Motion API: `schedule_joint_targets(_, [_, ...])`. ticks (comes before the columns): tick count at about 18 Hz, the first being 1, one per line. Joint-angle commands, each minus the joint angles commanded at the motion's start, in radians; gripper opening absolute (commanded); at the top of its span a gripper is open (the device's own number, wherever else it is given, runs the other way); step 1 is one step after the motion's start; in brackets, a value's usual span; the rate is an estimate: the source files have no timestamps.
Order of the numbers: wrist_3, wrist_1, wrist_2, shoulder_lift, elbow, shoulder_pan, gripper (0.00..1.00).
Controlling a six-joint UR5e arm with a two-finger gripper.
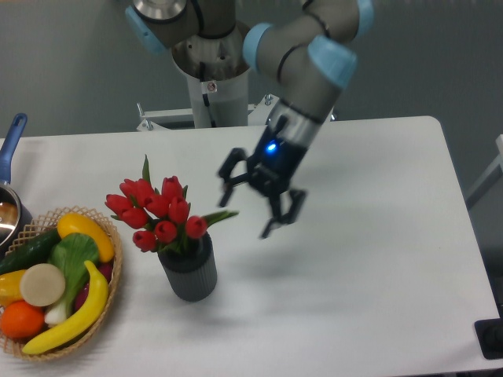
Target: Insert the flowers into the vase
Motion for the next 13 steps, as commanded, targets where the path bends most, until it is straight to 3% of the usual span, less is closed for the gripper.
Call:
schedule_joint_targets(3, [0.037,-0.015,0.112,0.002,0.080,0.133,1.00])
schedule_joint_targets(6, [0.200,-0.131,0.160,-0.008,0.175,0.250,1.00])
schedule_joint_targets(9, [0.441,-0.244,0.282,0.002,0.200,0.368,1.00])
schedule_joint_targets(13, [0.604,-0.348,0.459,0.055,0.192,0.474,1.00])
